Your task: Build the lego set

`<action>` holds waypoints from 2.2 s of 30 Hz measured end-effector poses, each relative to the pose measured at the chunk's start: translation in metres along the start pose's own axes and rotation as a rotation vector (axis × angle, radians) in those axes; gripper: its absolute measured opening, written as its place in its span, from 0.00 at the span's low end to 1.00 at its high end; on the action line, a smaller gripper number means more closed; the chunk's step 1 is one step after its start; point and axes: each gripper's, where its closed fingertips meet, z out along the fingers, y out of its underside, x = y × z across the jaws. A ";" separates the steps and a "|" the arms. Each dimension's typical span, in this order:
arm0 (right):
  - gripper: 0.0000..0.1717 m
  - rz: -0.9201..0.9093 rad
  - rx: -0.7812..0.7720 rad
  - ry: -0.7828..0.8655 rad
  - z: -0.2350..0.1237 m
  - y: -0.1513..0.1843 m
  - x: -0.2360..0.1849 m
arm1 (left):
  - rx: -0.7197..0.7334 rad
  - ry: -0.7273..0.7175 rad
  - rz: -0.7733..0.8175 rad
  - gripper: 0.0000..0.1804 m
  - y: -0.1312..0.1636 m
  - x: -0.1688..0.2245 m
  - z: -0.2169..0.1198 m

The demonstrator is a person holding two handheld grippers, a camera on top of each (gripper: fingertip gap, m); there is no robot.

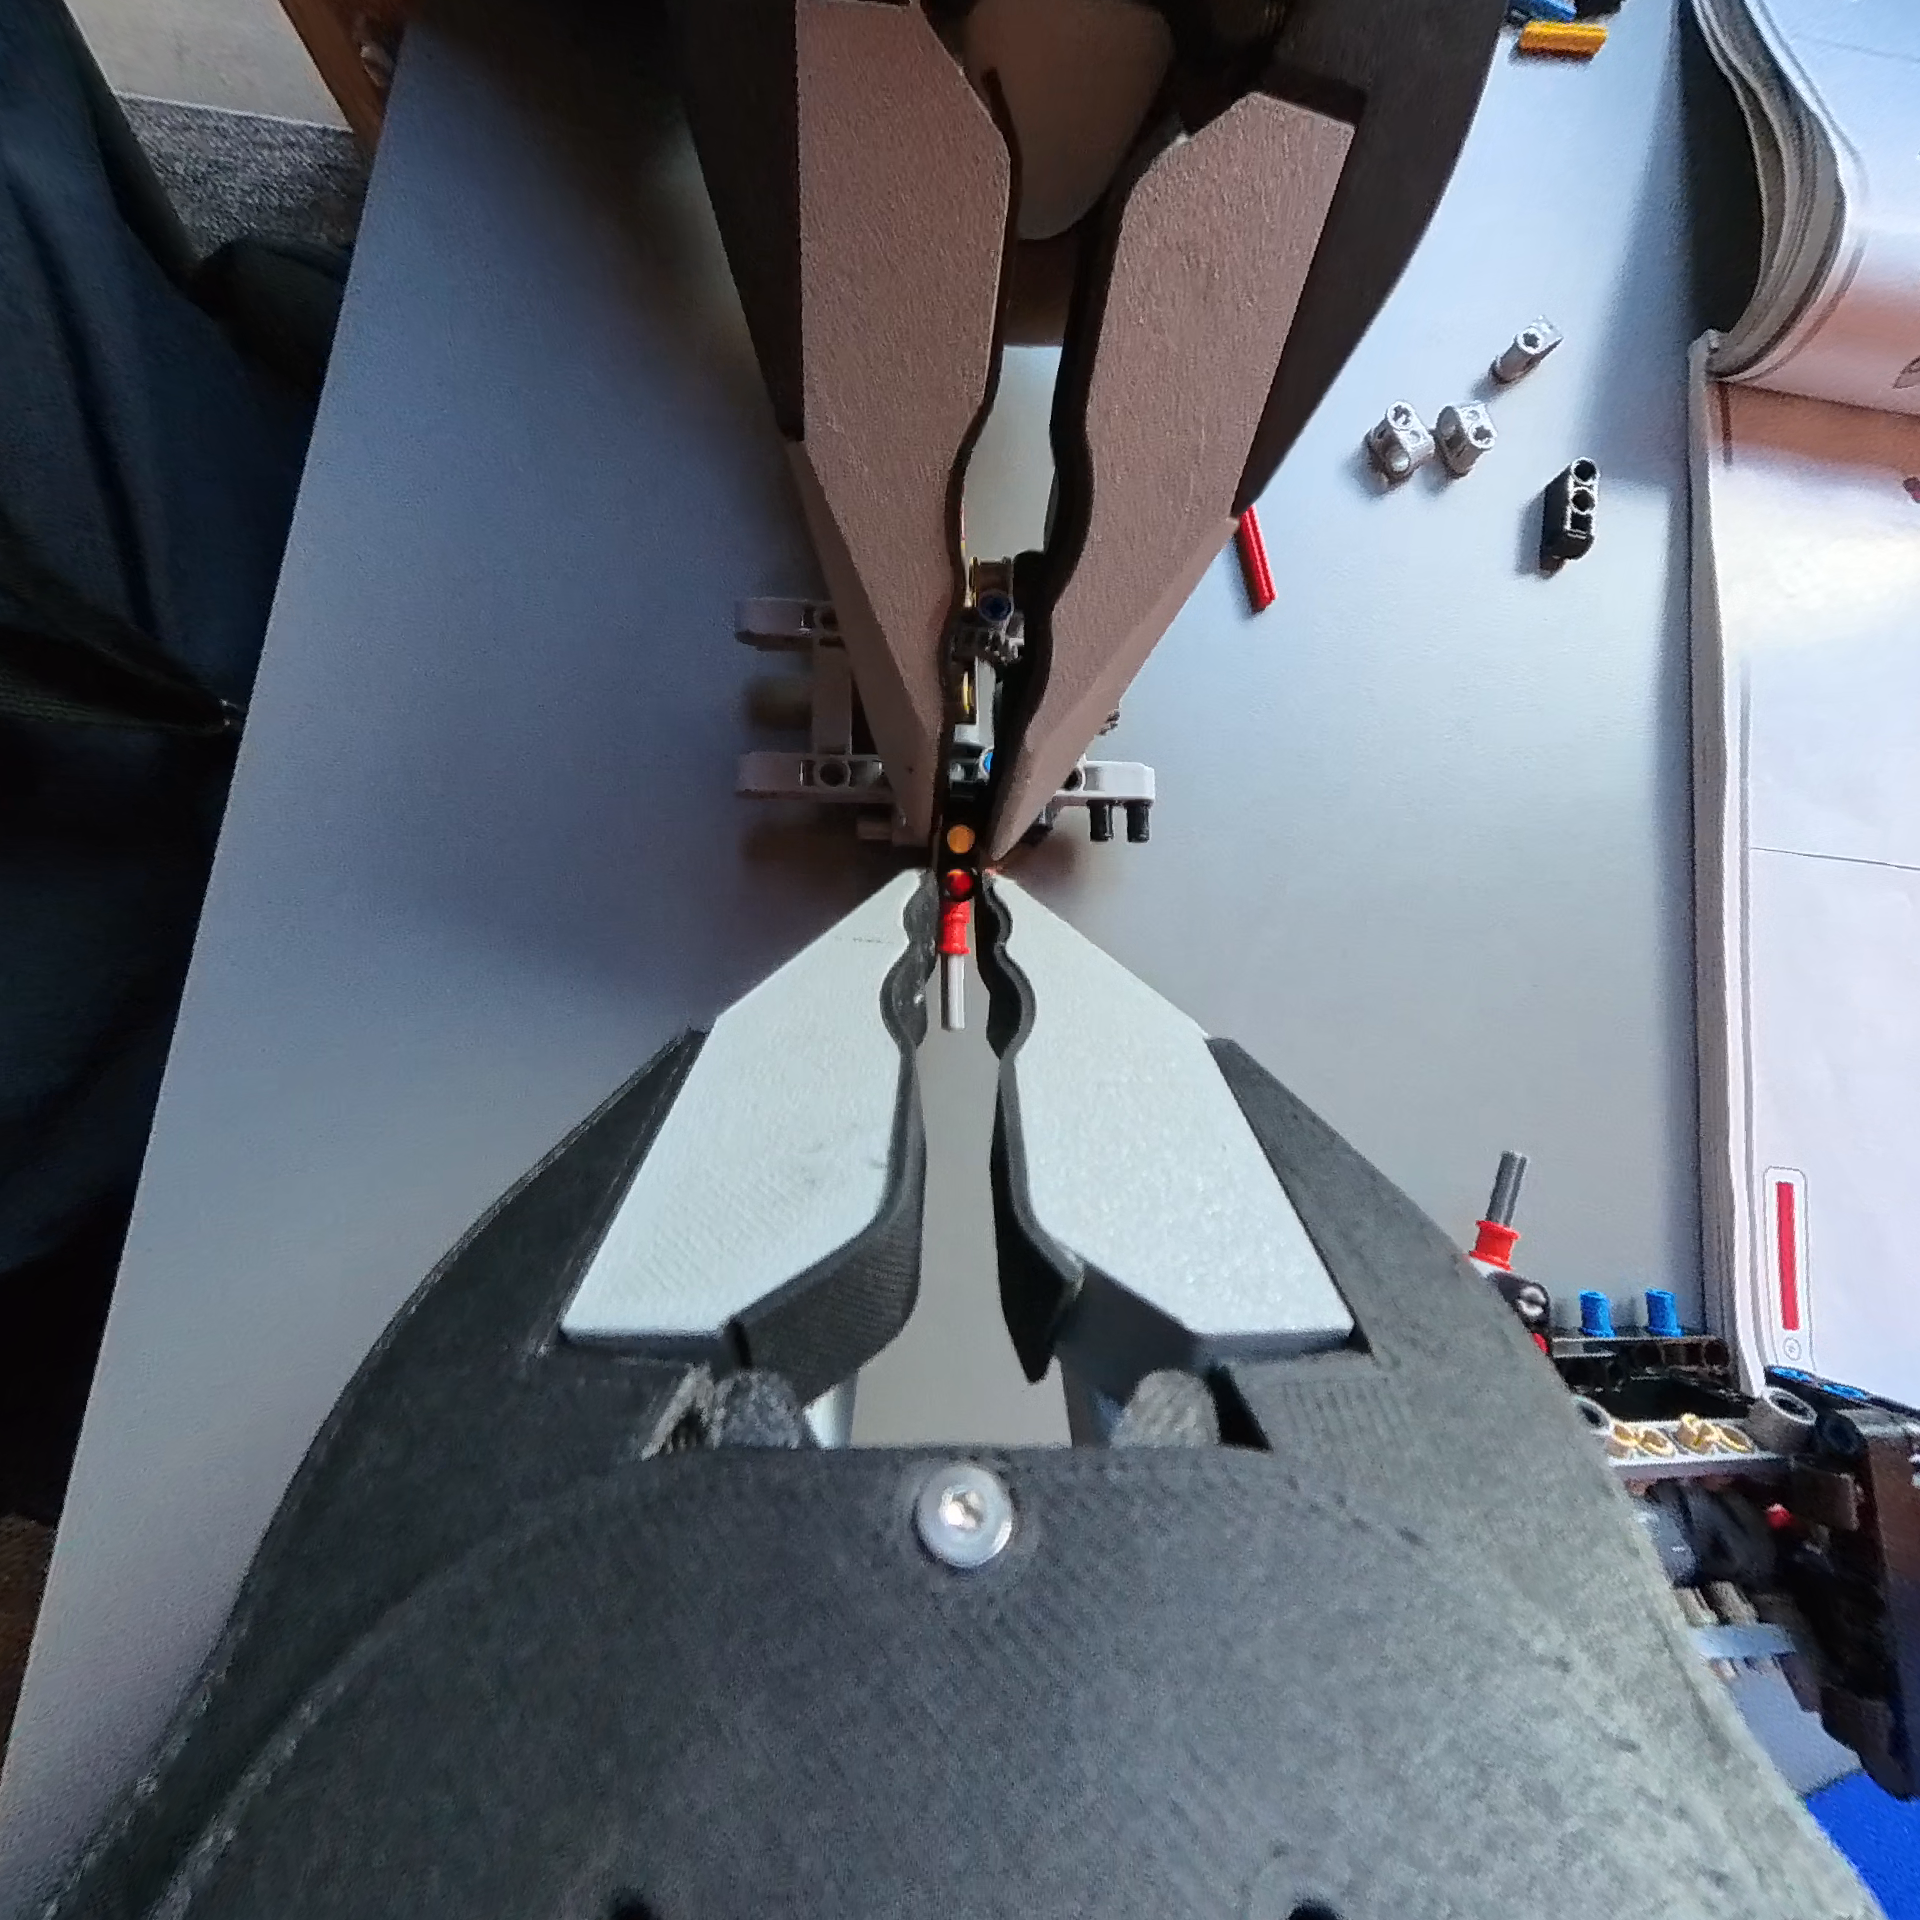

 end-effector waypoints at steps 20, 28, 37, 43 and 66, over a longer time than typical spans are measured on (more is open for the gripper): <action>0.03 -0.087 -0.111 -0.026 0.004 0.006 -0.003 | -0.037 -0.002 -0.039 0.03 0.005 0.002 0.004; 0.03 -0.115 -0.115 -0.045 0.005 0.007 -0.003 | -0.066 -0.019 -0.076 0.02 0.005 0.001 0.004; 0.02 -0.024 0.053 -0.075 0.008 0.001 -0.003 | -0.036 -0.024 -0.129 0.15 0.002 0.002 -0.016; 0.09 -0.034 0.006 -0.059 0.006 0.003 -0.001 | -0.077 -0.037 -0.079 0.11 0.011 0.006 -0.008; 0.03 -0.458 0.027 -0.127 0.013 -0.005 -0.012 | 0.016 0.125 -0.048 0.04 0.011 0.016 -0.010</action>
